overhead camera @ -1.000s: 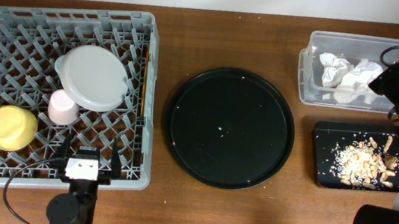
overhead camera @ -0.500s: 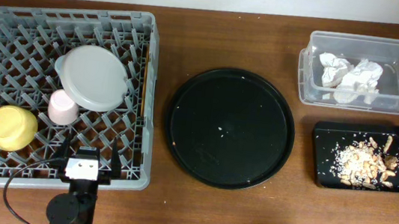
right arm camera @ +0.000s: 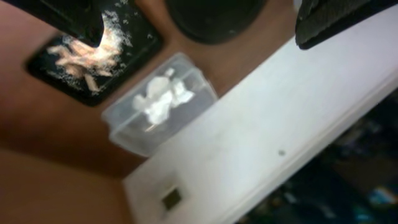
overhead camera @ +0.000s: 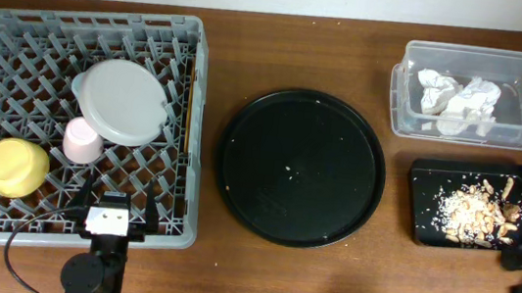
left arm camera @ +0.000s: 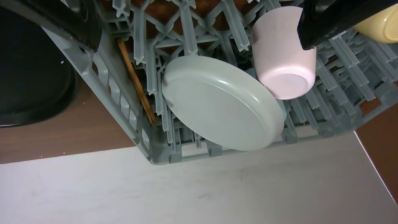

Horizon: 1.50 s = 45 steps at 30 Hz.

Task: Sort waste into correct bins and load items into the dishwasher rack

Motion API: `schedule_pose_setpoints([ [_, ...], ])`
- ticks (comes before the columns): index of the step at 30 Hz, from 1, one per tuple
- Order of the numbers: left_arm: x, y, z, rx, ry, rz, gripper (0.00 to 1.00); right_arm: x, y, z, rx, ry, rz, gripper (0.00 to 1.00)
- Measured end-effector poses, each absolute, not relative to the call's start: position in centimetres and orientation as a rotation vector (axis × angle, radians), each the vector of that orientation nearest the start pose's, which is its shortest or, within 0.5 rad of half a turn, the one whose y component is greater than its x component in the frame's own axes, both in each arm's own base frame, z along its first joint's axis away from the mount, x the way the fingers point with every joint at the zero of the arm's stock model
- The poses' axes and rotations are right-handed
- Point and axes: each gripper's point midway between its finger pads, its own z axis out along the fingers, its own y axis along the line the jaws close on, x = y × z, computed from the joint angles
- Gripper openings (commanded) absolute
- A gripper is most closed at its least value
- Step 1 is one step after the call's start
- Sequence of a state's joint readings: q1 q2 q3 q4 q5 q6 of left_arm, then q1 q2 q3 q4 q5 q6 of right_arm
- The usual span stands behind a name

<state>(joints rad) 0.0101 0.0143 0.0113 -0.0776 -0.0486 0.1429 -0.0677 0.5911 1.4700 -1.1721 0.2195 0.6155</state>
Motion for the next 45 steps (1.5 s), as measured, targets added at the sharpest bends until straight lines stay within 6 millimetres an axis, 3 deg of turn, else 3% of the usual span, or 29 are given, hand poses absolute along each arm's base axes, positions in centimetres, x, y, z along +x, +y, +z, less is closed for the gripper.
schedule_pose_setpoints([
  [5,24.6,1.1,15.7,0.072,1.653,0.157,0.99,16.1,-2.6,34.7,0.589,1.697,0.258,0.99],
  [13,24.6,1.1,15.7,0.073,1.653,0.157,0.99,20.0,1.2,27.3,0.264,1.600,0.353,0.99],
  [23,24.6,1.1,15.7,0.073,1.652,0.157,0.99,23.7,3.2,22.9,0.116,1.434,0.422,0.99],
  [30,24.6,1.1,15.7,0.073,1.652,0.157,0.99,24.4,1.8,20.8,0.191,1.445,0.360,0.99],
  [35,24.6,1.1,15.7,0.073,1.652,0.157,0.99,24.5,0.2,20.4,0.267,1.444,0.291,0.99],
  [39,24.6,1.1,15.7,0.072,1.652,0.158,0.99,24.7,-0.5,18.4,0.302,1.517,0.239,0.99],
  [42,24.6,1.1,15.7,0.073,1.652,0.157,0.99,24.7,-0.5,16.9,0.275,1.584,0.199,0.99],
  [45,24.6,1.1,15.7,0.073,1.652,0.157,0.99,24.6,0.3,15.9,0.139,1.640,0.135,0.99],
])
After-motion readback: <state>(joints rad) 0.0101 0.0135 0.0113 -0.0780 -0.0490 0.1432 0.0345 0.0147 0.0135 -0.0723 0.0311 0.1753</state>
